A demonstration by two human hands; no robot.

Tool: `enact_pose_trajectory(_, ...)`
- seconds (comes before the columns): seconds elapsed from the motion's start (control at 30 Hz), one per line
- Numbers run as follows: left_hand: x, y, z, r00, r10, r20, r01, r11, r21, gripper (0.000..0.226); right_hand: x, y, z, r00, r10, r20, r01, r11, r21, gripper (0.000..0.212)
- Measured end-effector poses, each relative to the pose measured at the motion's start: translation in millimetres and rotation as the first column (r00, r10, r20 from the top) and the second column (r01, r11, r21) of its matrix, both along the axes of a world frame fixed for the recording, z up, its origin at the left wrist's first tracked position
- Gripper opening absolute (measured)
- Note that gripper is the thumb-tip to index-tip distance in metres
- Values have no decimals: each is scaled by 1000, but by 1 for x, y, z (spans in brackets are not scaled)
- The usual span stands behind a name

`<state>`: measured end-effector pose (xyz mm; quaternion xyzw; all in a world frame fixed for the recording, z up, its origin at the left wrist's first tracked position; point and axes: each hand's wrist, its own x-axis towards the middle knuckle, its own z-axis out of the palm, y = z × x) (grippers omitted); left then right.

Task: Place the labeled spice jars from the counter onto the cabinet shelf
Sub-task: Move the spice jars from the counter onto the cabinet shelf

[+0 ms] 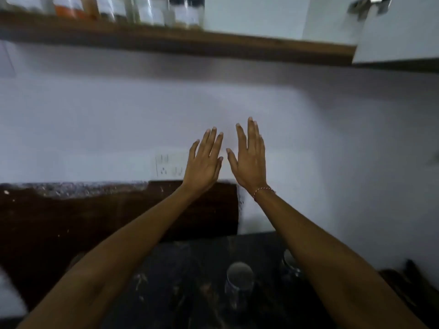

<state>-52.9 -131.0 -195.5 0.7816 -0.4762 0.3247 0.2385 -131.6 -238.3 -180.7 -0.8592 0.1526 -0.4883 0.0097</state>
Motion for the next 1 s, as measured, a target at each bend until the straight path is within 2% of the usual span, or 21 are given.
enact_pose_trajectory(0.17,-42,5,-107,967,-11,-256,25,998,51,55,-41,10,-109,994,28,-104,-2,971,240,62)
enact_pose_trajectory(0.3,-74,13,-183,910,19,-414,93,964,249,58,-84,24,-194,970,72,-231,13,938,347,69)
enact_pose_trajectory(0.47,-106,27,-254,825,111,-554,177,881,439,60,-124,31,-274,898,198,-393,30,863,504,87)
enact_pose_trajectory(0.53,-111,26,-267,738,131,-662,222,880,421,57,-128,32,-290,884,240,-402,43,814,580,91)
enact_pose_trajectory(0.63,-112,22,-272,473,106,-875,258,932,253,54,-128,33,-302,868,320,-381,36,723,690,88)
enact_pose_trajectory(0.73,-111,18,-270,260,44,-965,253,961,112,54,-125,33,-308,827,381,-413,35,698,715,95)
enact_pose_trajectory(0.87,-113,17,-264,89,12,-996,203,979,30,50,-118,35,-305,877,315,-363,80,650,756,85)
enact_pose_trajectory(0.93,-114,19,-258,64,10,-998,202,979,22,49,-113,35,-298,900,261,-349,112,636,764,80)
enact_pose_trajectory(1.0,-112,23,-249,30,-16,-999,160,987,-11,44,-109,30,-288,914,281,-293,105,535,839,84)
